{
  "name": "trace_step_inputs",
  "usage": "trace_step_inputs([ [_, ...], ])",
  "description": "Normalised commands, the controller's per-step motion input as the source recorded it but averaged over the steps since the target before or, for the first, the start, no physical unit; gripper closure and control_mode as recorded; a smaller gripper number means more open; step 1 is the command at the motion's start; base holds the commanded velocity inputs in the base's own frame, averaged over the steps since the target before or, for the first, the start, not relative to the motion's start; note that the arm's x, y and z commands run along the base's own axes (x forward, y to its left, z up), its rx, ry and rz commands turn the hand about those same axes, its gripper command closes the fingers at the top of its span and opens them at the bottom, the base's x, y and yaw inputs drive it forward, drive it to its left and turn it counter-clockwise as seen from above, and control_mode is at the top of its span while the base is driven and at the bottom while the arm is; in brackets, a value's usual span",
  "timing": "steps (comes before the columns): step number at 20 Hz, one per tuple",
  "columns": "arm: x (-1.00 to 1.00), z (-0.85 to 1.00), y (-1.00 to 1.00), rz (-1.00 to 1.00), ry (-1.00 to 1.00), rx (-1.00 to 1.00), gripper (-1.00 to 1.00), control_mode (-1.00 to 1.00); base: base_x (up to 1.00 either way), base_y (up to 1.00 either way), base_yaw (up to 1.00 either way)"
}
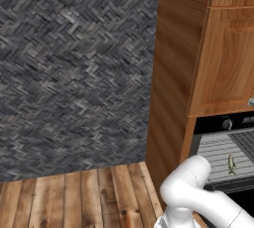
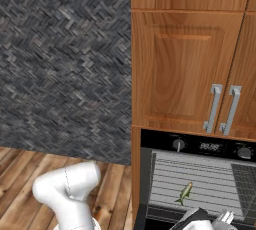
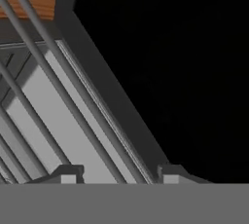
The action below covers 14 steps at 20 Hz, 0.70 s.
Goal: Take the fish from the oven and place it on the plate on the counter.
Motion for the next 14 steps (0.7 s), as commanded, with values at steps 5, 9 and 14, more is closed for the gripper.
trace_step_inputs([
  [5,-1.00,-0.01,-0.39,0.00,-0.06,0.10,1.00,-1.00,0.00,0.00,0.00],
  [9,-0.98,0.10,-0.30,0.00,-0.04,0.04,1.00,-1.00,0.00,0.00,0.00],
  [14,-0.41,0.85,-0.08,0.02,-0.12,0.00,1.00,-1.00,0.00,0.00,0.00],
])
